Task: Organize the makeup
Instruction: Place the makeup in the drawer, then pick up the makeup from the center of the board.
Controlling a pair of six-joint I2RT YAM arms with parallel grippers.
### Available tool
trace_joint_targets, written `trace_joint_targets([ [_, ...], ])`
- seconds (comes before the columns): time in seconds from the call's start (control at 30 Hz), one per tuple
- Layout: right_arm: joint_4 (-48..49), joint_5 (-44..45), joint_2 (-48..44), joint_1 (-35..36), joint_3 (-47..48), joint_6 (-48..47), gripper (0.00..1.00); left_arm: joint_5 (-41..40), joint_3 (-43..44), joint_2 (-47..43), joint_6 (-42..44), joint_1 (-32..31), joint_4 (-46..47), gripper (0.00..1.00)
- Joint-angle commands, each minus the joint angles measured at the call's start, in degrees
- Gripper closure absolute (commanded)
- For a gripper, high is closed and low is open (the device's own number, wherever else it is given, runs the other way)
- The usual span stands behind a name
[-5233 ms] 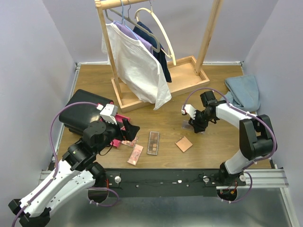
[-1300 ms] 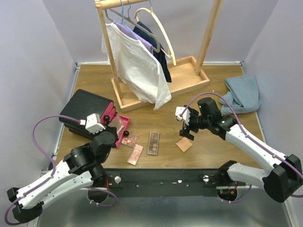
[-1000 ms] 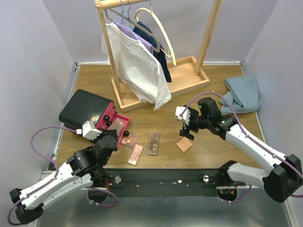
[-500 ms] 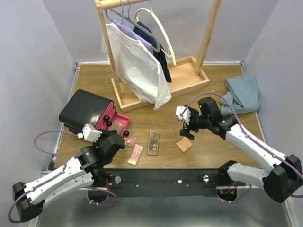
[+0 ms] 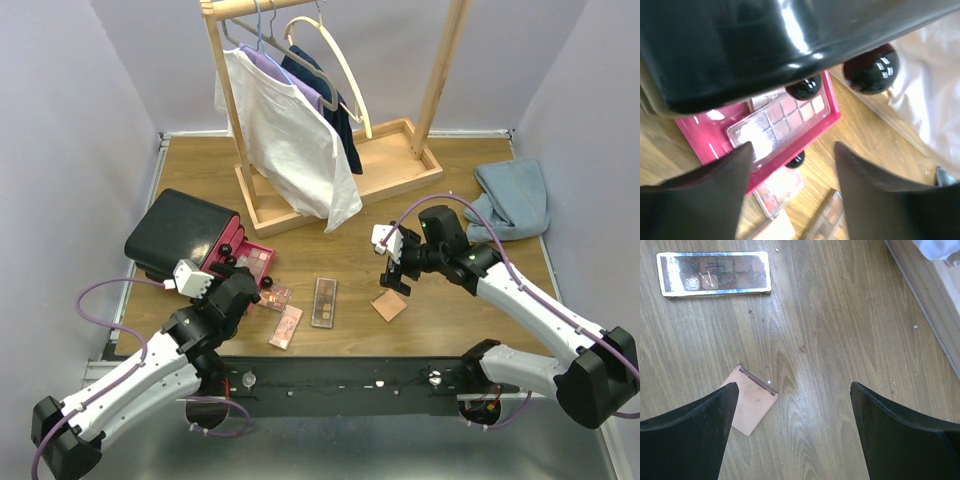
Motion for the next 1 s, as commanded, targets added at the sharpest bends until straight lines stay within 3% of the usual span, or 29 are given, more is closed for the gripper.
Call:
trace_joint_targets([
  [0.0, 0.3, -1.0, -0.2, -0.4, -1.6, -0.3, 0.0, 1.8, 6.0, 1.0, 0.6, 0.5, -7.1, 0.17],
  [0.1, 0.3, -1.1, -0.2, -0.5, -1.6, -0.3, 0.0, 2.8, 10.1, 2.7, 0.8, 0.6, -12.3, 0.06],
  [0.23, 0.2, -1.0, -0.1, -0.5, -1.6, -0.3, 0.0, 4.3, 13.2, 3.3, 5.0, 0.6, -13.7, 0.04],
  [0.53, -0.8, -1.4, 0.2, -0.5, -1.2, -1.0, 0.0, 12.9, 13.6, 5.5, 24.3, 0.6, -3.5, 0.05],
  [0.8, -0.9, -1.4, 0.2, -0.5, -1.1, -1.1, 0.0, 25.2, 8.3, 6.5, 49.9, 0.6, 12.8, 0.05],
  [0.9, -0.9, -1.4, 0.3, -0.5, -1.2, -1.2, 0.0, 23.9, 9.0, 9.0, 51.3, 0.8, 12.5, 0.08],
  [0.97, -1.0, -1.4, 0.3, -0.5, -1.2, -1.3, 0.0, 23.9, 10.1, 12.3, 52.9, 1.1, 12.2, 0.16],
])
